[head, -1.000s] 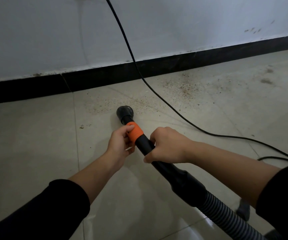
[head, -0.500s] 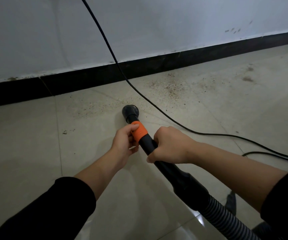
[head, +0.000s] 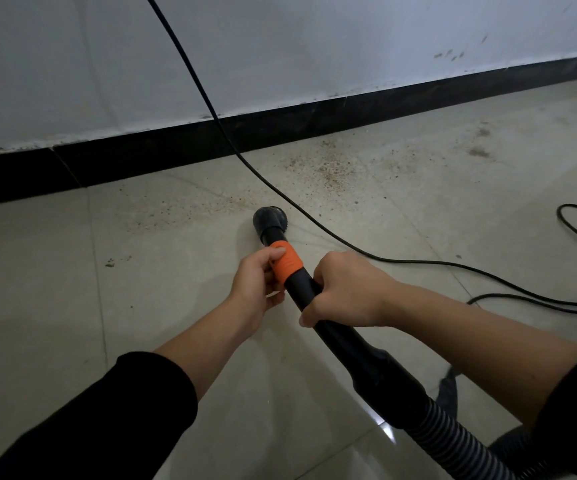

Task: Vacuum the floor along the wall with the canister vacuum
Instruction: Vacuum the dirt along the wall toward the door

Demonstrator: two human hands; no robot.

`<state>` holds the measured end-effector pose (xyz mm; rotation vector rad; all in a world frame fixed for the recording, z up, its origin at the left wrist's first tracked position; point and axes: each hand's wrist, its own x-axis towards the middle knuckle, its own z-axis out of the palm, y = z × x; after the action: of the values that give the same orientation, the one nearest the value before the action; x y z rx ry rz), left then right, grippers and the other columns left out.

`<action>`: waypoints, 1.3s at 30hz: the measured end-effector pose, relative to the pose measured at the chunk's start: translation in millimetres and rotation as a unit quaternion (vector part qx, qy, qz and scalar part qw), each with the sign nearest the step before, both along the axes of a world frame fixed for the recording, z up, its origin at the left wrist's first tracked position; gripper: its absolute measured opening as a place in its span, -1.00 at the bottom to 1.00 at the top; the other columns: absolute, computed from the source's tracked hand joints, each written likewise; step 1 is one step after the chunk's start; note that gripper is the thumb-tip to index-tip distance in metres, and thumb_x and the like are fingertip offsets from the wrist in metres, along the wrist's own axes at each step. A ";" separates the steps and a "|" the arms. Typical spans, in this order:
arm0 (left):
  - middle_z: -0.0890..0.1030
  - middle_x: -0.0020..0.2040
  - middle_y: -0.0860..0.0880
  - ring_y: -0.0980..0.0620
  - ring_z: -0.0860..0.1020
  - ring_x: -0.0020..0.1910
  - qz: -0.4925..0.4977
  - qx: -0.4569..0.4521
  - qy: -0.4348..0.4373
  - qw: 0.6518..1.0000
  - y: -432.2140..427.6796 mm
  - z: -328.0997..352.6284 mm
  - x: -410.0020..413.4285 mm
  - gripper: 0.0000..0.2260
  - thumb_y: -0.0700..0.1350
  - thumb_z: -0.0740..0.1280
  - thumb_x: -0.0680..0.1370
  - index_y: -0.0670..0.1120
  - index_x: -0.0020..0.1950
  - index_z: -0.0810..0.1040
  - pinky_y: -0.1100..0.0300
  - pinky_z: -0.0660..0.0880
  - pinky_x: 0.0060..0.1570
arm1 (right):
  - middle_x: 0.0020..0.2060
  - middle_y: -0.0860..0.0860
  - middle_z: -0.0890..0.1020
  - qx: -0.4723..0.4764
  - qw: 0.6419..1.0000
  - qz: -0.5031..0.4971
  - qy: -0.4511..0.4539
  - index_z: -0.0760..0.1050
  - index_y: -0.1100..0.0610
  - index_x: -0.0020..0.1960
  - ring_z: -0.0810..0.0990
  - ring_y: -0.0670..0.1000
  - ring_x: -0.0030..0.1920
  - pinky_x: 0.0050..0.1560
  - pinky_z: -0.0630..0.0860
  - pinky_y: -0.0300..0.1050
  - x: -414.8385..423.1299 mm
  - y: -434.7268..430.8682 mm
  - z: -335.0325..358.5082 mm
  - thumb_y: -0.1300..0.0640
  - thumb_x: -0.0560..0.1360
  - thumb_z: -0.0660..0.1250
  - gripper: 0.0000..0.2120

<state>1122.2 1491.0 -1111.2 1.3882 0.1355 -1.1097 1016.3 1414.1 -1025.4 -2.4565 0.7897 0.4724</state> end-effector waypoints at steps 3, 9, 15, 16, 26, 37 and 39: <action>0.50 -0.13 -0.09 -0.08 0.42 -0.12 0.015 0.002 -0.007 1.000 9.6 -0.6 3.4 -0.80 -0.06 0.29 0.50 -0.14 0.05 0.53 0.14 0.40 -0.22 | -0.43 0.02 0.44 0.007 1.000 0.008 0.000 0.40 0.11 -0.32 0.43 0.00 -0.42 -0.44 0.27 -0.19 5.4 6.1 -0.1 -0.02 0.27 0.54 -0.66; 0.49 -0.19 -0.06 -0.02 0.42 -0.25 0.073 0.016 -0.034 0.997 39.0 0.4 21.4 -0.88 -0.06 0.31 0.49 -0.09 -0.07 0.54 0.15 0.38 -0.24 | -0.38 0.04 0.51 0.028 0.998 0.047 -0.009 0.51 0.14 -0.21 0.51 0.03 -0.37 -0.41 0.39 -0.17 29.1 24.6 -1.0 0.00 0.29 0.52 -0.72; 0.46 -0.11 -0.11 -0.03 0.40 -0.20 0.139 0.034 -0.060 0.988 80.1 3.5 38.7 -0.90 -0.05 0.32 0.47 -0.06 -0.12 0.53 0.11 0.37 -0.21 | -0.30 0.08 0.59 0.045 0.993 0.104 -0.017 0.58 0.17 -0.06 0.61 0.07 -0.27 -0.27 0.56 -0.08 57.5 53.2 -6.6 0.00 0.33 0.49 -0.70; 0.46 -0.11 -0.11 -0.02 0.40 -0.21 0.151 0.037 -0.062 0.986 87.0 3.9 41.7 -0.91 -0.05 0.32 0.47 -0.06 -0.12 0.52 0.11 0.37 -0.21 | -0.30 0.08 0.59 0.049 0.992 0.114 -0.018 0.58 0.18 -0.05 0.61 0.07 -0.27 -0.26 0.56 -0.08 62.1 58.2 -7.5 0.00 0.33 0.49 -0.70; 0.42 -0.21 -0.06 0.03 0.37 -0.31 0.219 0.072 -0.074 0.970 148.3 6.8 63.7 -0.92 -0.06 0.33 0.47 -0.06 -0.14 0.52 0.14 0.35 -0.26 | -0.24 0.11 0.62 0.084 0.979 0.186 -0.024 0.59 0.19 -0.01 0.62 0.09 -0.22 -0.26 0.53 -0.10 97.3 102.8 -15.9 0.01 0.37 0.47 -0.70; 0.41 -0.29 -0.04 0.03 0.37 -0.35 0.241 0.084 -0.077 0.964 164.2 4.7 78.1 -0.92 -0.08 0.33 0.49 -0.08 -0.15 0.51 0.13 0.36 -0.24 | -0.27 0.08 0.60 0.077 0.977 0.194 -0.052 0.56 0.17 -0.04 0.60 0.09 -0.25 -0.24 0.55 -0.07 110.3 116.6 -30.5 0.00 0.36 0.46 -0.72; 0.41 -0.28 -0.04 0.03 0.36 -0.35 0.243 0.079 -0.077 0.964 162.2 4.3 80.6 -0.93 -0.10 0.32 0.50 -0.07 -0.15 0.51 0.14 0.36 -0.24 | -0.30 0.06 0.57 0.070 0.978 0.189 -0.061 0.55 0.16 -0.05 0.59 0.08 -0.26 -0.26 0.52 -0.09 110.3 115.3 -32.7 0.00 0.37 0.45 -0.73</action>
<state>1202.8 1653.2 -1106.9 1.4735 0.4346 -0.5896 1126.6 1529.4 -1058.1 -2.4763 0.2269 0.4889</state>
